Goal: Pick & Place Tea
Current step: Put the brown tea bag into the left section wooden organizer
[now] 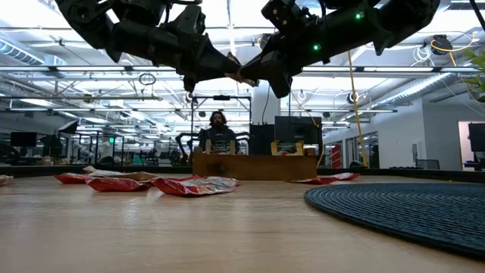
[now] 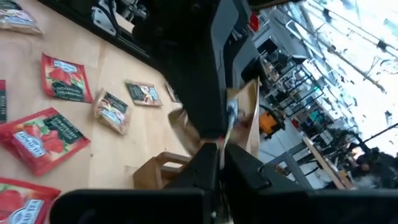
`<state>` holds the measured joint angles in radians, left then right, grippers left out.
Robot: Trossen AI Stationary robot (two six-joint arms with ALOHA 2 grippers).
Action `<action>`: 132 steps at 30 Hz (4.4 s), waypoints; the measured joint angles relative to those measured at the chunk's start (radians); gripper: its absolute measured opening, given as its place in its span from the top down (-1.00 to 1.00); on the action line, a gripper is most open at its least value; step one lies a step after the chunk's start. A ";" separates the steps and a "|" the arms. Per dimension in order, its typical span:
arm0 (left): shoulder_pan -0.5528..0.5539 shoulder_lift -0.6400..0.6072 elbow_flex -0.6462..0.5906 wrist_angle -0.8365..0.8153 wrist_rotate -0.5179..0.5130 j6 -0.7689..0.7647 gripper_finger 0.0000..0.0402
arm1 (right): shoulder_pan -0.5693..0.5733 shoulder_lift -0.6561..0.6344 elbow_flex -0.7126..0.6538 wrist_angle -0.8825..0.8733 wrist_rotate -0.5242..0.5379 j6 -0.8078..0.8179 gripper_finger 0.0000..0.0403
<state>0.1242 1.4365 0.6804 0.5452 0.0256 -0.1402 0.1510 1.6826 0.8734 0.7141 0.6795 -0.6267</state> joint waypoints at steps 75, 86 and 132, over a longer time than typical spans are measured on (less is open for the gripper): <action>0.029 0.001 -0.082 0.614 0.303 0.471 0.88 | -0.241 0.000 -0.081 0.737 -0.836 0.508 0.51; 0.033 0.001 -0.082 0.620 0.315 0.467 0.88 | -0.227 0.000 -0.081 0.673 -0.838 0.511 0.53; -0.030 0.068 0.190 -0.175 0.105 0.078 -0.02 | -0.166 -0.325 0.094 -0.752 -0.623 0.517 1.00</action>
<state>0.0944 1.5050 0.8702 0.3705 0.1308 -0.0626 -0.0155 1.3579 0.9676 -0.0383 0.0565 -0.1101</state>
